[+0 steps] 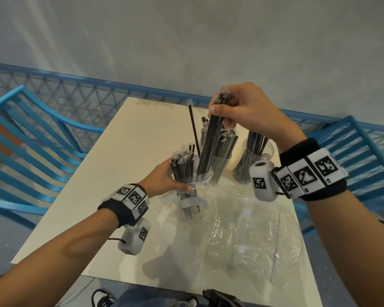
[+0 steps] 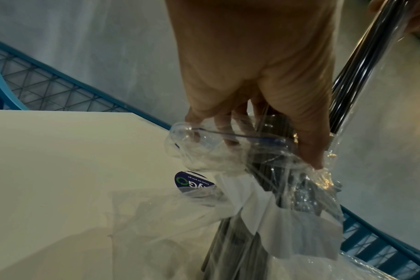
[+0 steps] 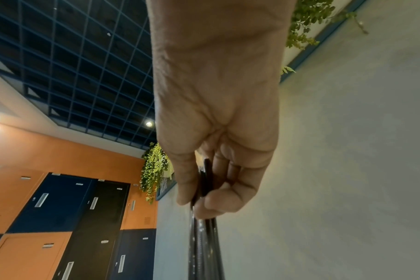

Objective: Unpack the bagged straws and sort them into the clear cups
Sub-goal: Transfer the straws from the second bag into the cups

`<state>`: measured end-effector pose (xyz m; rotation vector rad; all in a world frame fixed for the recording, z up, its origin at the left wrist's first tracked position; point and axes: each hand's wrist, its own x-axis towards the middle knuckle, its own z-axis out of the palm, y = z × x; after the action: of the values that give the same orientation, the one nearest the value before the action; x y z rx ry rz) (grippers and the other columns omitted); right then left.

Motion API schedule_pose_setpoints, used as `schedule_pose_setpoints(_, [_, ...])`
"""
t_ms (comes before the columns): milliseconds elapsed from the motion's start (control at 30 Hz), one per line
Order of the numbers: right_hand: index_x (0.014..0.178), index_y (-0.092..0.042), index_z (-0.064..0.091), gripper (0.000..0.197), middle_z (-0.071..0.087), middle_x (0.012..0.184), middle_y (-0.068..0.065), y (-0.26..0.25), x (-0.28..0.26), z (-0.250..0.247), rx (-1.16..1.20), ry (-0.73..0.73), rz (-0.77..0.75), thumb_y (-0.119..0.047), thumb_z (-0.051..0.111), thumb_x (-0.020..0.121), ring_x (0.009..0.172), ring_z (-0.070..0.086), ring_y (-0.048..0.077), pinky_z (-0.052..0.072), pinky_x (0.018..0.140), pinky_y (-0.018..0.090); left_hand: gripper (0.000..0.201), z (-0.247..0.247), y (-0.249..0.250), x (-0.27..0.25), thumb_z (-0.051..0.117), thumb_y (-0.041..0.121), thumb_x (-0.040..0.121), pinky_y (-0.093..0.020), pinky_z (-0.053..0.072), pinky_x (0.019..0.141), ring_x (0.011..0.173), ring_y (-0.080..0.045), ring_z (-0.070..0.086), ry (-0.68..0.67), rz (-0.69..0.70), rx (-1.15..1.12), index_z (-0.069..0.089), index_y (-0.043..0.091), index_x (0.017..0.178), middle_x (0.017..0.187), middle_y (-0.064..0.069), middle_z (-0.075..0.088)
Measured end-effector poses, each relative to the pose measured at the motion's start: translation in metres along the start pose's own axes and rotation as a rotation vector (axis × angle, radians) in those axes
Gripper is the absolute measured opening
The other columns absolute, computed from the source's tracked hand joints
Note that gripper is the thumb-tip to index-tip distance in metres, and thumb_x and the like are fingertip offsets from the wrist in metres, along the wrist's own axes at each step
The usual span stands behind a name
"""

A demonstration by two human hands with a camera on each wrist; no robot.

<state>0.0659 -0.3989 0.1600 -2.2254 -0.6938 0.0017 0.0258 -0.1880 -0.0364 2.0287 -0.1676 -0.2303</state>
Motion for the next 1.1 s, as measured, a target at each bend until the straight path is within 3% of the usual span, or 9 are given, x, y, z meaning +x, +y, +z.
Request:
schedule_pose_setpoints(100, [0.098,-0.008,0.067,0.016,0.072,0.082,0.005,0.004,0.0,0.005,0.04,-0.029,0.003,-0.021,0.066,0.09,0.056,0.062,0.004,0.049,0.055,0.015,0.089,-0.001,0.001,-0.001,0.092,0.02,0.064,-0.03,0.041,0.106,0.12,-0.012,0.054,-0.004,0.016,-0.016,0.045,0.021,0.14,0.129,0.007,0.06])
schedule_pose_setpoints(167, [0.103,-0.007,0.065,0.018,0.071,0.082,0.006,0.013,-0.002,0.016,0.089,-0.056,0.044,-0.019,0.066,0.09,0.058,0.063,0.008,0.051,0.056,0.017,0.097,-0.002,0.001,-0.002,0.092,0.02,0.064,-0.021,0.039,0.104,0.121,-0.005,0.053,-0.007,0.039,-0.04,0.038,0.023,0.145,0.131,0.012,0.057])
schedule_pose_setpoints(267, [0.119,-0.01,0.057,0.035,0.069,0.068,-0.006,0.03,-0.003,0.038,0.181,-0.099,0.164,-0.018,0.07,0.087,0.056,0.062,0.009,0.051,0.054,0.02,0.097,-0.001,0.003,-0.003,0.091,0.013,0.064,-0.002,0.036,0.093,0.113,0.019,0.048,-0.012,0.076,-0.075,0.035,0.029,0.143,0.125,0.027,0.053])
schedule_pose_setpoints(333, [0.124,-0.012,0.056,0.041,0.066,0.06,-0.012,0.039,-0.002,0.05,0.192,-0.143,0.193,-0.018,0.07,0.087,0.053,0.06,0.006,0.05,0.053,0.019,0.093,0.0,0.004,-0.002,0.09,0.01,0.065,0.002,0.035,0.09,0.11,0.024,0.047,-0.015,0.094,-0.078,0.037,0.031,0.138,0.123,0.028,0.052])
schedule_pose_setpoints(533, [0.11,-0.009,0.07,0.028,0.069,0.082,-0.003,0.043,0.0,0.077,0.074,-0.234,0.176,-0.022,0.07,0.085,0.068,0.061,0.013,0.049,0.055,0.017,0.088,0.0,0.003,0.0,0.089,0.012,0.066,0.0,0.039,0.085,0.108,0.018,0.05,-0.019,0.086,-0.074,0.039,0.03,0.137,0.12,0.025,0.055])
schedule_pose_setpoints(633, [0.097,0.002,0.071,0.029,0.072,0.086,0.018,0.048,0.002,0.085,0.035,-0.237,0.203,-0.025,0.071,0.084,0.063,0.06,0.015,0.048,0.053,0.019,0.089,0.0,0.003,-0.001,0.089,0.012,0.067,0.001,0.039,0.086,0.109,0.018,0.05,-0.016,0.088,-0.073,0.039,0.031,0.138,0.122,0.025,0.055])
schedule_pose_setpoints(800, [0.098,-0.008,0.072,0.023,0.069,0.072,-0.005,0.046,0.0,0.073,0.117,-0.143,0.151,-0.022,0.077,0.081,0.06,0.064,0.01,0.057,0.063,0.027,0.083,-0.002,0.0,-0.003,0.089,0.013,0.067,-0.012,0.04,0.092,0.116,-0.009,0.053,0.01,0.068,-0.044,0.041,0.032,0.132,0.124,0.011,0.058])
schedule_pose_setpoints(900, [0.104,-0.007,0.07,0.026,0.07,0.075,-0.003,0.042,0.0,0.057,0.091,-0.075,0.12,-0.02,0.076,0.082,0.06,0.067,0.008,0.059,0.063,0.023,0.085,-0.003,-0.002,-0.004,0.089,0.015,0.068,-0.023,0.038,0.099,0.121,-0.013,0.052,0.009,0.052,-0.041,0.042,0.026,0.137,0.127,0.007,0.057])
schedule_pose_setpoints(1100, [0.094,-0.006,0.068,0.019,0.071,0.075,0.002,0.023,-0.001,0.018,0.067,0.047,0.088,-0.023,0.072,0.085,0.059,0.067,0.009,0.056,0.06,0.018,0.083,-0.001,0.0,-0.002,0.09,0.017,0.066,-0.025,0.039,0.098,0.119,-0.014,0.054,0.012,0.011,-0.032,0.045,0.025,0.135,0.124,0.007,0.059])
